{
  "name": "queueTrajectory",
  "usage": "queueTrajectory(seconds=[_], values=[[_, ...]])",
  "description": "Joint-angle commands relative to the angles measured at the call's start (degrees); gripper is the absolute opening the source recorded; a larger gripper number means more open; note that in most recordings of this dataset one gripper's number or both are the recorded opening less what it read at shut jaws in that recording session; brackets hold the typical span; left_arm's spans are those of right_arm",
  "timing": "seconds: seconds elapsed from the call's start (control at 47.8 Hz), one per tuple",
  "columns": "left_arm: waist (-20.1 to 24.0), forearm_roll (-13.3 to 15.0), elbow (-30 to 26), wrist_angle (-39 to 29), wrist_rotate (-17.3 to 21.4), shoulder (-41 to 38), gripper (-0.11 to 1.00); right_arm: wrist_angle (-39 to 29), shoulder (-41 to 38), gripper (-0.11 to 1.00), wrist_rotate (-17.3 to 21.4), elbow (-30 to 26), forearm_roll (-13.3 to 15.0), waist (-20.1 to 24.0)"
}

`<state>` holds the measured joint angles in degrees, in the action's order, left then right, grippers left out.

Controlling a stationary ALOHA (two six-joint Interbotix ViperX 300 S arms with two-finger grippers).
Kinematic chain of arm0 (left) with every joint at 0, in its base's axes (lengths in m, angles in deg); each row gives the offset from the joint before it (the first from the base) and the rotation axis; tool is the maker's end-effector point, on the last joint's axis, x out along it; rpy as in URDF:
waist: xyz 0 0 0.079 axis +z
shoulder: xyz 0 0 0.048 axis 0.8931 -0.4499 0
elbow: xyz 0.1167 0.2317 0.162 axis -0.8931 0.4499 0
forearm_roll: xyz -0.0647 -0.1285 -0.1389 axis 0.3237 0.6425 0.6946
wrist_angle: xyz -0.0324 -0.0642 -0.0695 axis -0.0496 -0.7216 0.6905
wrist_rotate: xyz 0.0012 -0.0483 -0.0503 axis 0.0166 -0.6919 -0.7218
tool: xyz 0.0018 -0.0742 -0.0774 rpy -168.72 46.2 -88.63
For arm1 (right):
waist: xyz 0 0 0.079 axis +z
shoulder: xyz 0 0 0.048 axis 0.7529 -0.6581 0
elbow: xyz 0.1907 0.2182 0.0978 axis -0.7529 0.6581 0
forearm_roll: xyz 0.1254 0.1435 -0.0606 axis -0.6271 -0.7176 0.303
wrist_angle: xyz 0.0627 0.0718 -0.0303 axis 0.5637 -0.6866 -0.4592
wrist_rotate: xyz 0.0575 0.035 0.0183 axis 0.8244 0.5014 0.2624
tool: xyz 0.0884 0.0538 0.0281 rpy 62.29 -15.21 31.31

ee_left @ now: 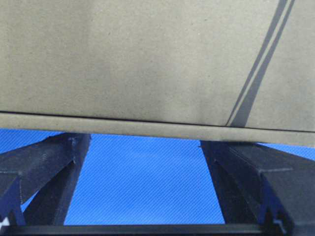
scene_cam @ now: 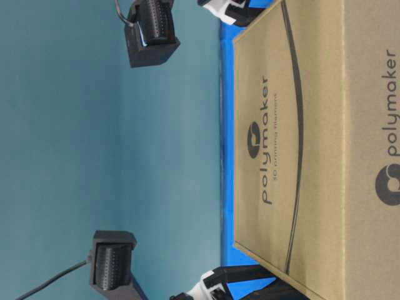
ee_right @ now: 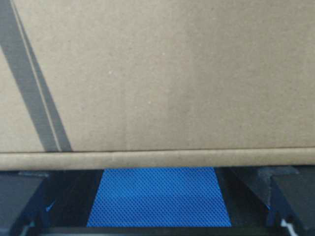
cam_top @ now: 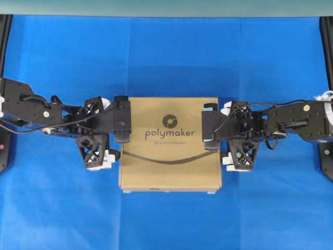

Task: Lift up the cardboard box by clamping it between your arms.
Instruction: 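Squeeze the box between both grippers and lift it upward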

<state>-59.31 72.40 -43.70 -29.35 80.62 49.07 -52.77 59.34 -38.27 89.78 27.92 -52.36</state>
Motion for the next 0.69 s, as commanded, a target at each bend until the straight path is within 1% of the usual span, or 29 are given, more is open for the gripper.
queueTrajectory(seconds=[0.0, 0.126, 0.209, 0.356, 0.523, 0.67], values=[[0.18, 0.09, -2.37, 0.79, -0.09, 2.29, 0.87, -0.26, 2.46, 0.99, 0.26, -2.46, -0.7, 0.53], [0.26, 0.0, -2.9, 0.44, 0.53, 5.19, 0.87, -4.57, 5.01, 0.99, 0.26, -3.87, -1.14, 0.53], [0.26, 0.09, -3.69, -1.14, 1.76, 7.21, 0.87, -7.82, 6.68, 0.99, 0.09, -5.01, -1.14, 0.53], [0.62, 0.0, -6.15, -7.38, 2.99, 10.11, 0.87, -13.1, 9.84, 0.99, 0.18, -7.82, -1.14, 0.35], [0.97, 0.0, -10.46, -15.73, 2.99, 12.39, 0.87, -23.73, 12.83, 0.99, 0.88, -13.62, -1.23, 0.09], [1.14, 0.09, -14.15, -19.95, 3.16, 13.71, 0.87, -31.46, 14.06, 0.99, 1.32, -17.14, -1.14, -0.18]])
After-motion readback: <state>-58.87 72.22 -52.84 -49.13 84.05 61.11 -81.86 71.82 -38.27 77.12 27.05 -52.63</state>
